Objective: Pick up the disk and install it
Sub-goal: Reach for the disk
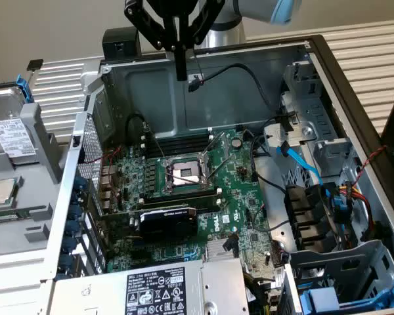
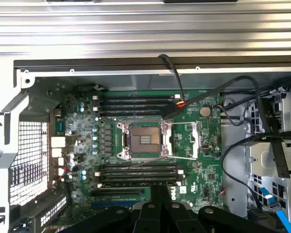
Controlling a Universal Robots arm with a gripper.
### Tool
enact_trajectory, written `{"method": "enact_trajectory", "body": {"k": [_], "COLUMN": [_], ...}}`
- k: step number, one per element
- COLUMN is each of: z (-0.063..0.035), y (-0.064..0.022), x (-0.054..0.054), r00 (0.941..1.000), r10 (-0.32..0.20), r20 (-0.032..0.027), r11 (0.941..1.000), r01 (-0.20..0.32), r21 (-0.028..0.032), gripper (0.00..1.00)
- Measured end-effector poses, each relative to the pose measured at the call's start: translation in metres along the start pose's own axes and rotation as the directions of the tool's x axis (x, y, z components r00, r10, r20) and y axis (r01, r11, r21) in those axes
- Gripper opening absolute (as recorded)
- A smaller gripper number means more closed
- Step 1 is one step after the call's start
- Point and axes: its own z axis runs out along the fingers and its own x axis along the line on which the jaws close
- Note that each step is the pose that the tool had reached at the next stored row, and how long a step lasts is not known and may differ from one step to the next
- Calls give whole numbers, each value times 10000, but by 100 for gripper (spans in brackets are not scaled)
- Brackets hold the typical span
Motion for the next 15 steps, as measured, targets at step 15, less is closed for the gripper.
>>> {"method": "enact_trajectory", "body": {"k": [15], "z": [1], "y": [2], "x": [13], "r00": [10000], "r10": [-19], "r20": [0], "r11": [10000], "r01": [19], "r21": [0], "gripper": [11]}}
